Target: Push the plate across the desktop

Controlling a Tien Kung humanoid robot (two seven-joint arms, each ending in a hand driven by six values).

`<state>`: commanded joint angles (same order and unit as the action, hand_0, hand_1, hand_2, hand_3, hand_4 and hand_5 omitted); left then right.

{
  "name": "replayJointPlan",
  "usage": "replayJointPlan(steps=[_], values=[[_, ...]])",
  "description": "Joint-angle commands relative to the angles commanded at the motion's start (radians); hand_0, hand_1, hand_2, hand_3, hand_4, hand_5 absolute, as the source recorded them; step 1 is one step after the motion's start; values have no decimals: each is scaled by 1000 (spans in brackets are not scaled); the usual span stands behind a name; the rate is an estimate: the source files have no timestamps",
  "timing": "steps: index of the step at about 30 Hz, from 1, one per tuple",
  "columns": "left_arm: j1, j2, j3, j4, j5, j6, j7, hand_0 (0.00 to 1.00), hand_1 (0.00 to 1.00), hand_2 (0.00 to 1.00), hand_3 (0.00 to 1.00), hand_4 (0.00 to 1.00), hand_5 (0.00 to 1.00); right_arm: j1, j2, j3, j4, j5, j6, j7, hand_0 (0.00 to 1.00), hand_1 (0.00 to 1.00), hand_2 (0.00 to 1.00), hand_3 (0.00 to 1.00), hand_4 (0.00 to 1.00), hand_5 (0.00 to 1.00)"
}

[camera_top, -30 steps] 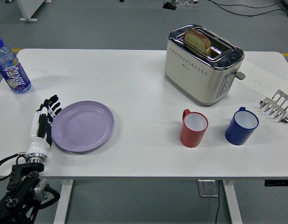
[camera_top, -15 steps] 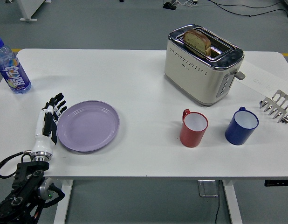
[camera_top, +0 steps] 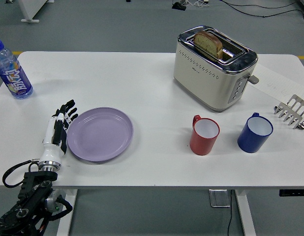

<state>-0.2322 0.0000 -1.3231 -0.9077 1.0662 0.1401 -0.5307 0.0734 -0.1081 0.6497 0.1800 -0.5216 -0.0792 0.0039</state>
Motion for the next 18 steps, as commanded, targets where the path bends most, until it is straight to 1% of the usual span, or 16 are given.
replayJointPlan(steps=[10,18], values=[[-3,0,18,-14,-7,9,-5,813,870,907,819,515,998,1,-1,1,0,-1,1,0,676,677,758,704,322,319],[1,0,33,-8,-9,10,-5,813,870,908,819,516,998,2,-1,4,0,-5,1,-1,675,677,758,704,322,318]])
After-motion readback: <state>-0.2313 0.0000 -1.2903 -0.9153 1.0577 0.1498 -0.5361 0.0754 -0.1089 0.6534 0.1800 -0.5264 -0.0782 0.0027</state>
